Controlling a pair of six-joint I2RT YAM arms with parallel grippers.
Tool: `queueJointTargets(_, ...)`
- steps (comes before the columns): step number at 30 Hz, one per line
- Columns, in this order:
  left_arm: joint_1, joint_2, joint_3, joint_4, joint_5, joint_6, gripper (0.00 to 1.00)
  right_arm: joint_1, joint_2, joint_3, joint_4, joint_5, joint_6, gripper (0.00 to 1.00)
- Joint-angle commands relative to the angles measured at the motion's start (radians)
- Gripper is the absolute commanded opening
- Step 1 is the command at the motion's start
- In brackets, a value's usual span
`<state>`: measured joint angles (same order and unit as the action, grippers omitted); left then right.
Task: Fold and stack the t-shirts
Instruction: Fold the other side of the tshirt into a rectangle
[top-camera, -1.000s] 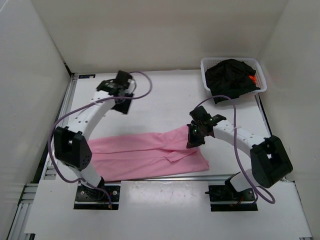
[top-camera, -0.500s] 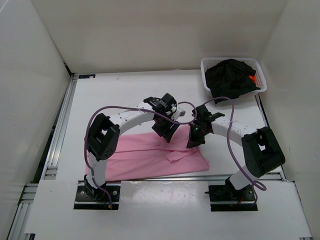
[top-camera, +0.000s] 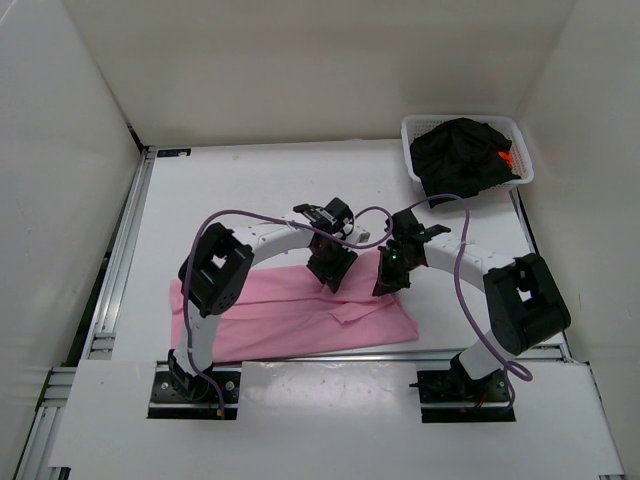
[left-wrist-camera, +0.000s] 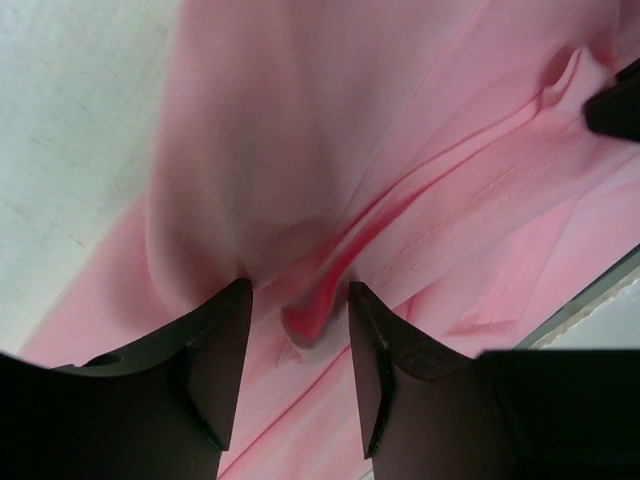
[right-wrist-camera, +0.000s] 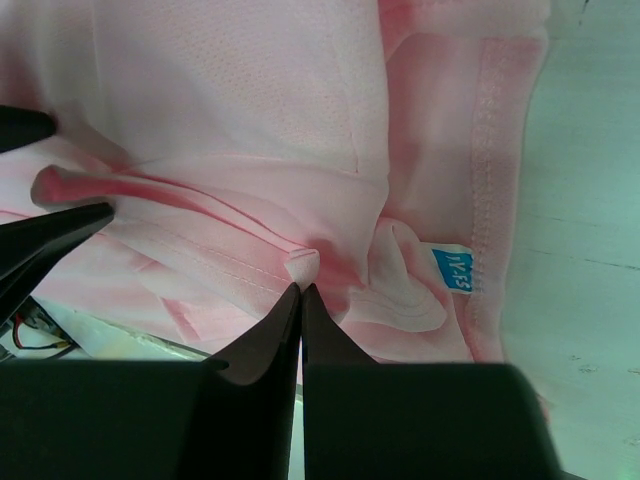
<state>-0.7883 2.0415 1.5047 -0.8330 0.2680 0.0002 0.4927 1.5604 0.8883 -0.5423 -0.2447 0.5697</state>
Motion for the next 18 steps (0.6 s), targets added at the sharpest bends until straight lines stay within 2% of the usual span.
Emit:
queueJointTargets(1, -0.005, -0.041, -0.032, 0.005, 0.045, 0.000, 0.53, 0.001, -0.033, 0.034, 0.019, -0.018, 0.002, 0.00)
queueJointTargets(5, -0.005, -0.053, -0.041, -0.005, 0.045, 0.000, 0.41, 0.001, -0.033, 0.043, 0.019, -0.018, 0.002, 0.00)
queueJointTargets(7, -0.005, -0.064, -0.041, -0.017, 0.045, 0.000, 0.29, 0.001, -0.042, 0.043, 0.019, -0.018, 0.002, 0.00)
queueJointTargets(11, -0.005, -0.095, -0.032, -0.026, 0.045, 0.000, 0.29, 0.001, -0.042, 0.043, 0.019, -0.018, 0.002, 0.00)
queueJointTargets(14, -0.005, -0.107, -0.032, -0.035, 0.054, 0.000, 0.11, 0.001, -0.042, 0.043, 0.019, -0.018, 0.002, 0.00)
queueJointTargets(18, -0.005, -0.125, -0.014, -0.046, 0.045, 0.000, 0.10, 0.001, -0.062, 0.043, 0.019, -0.018, -0.008, 0.00)
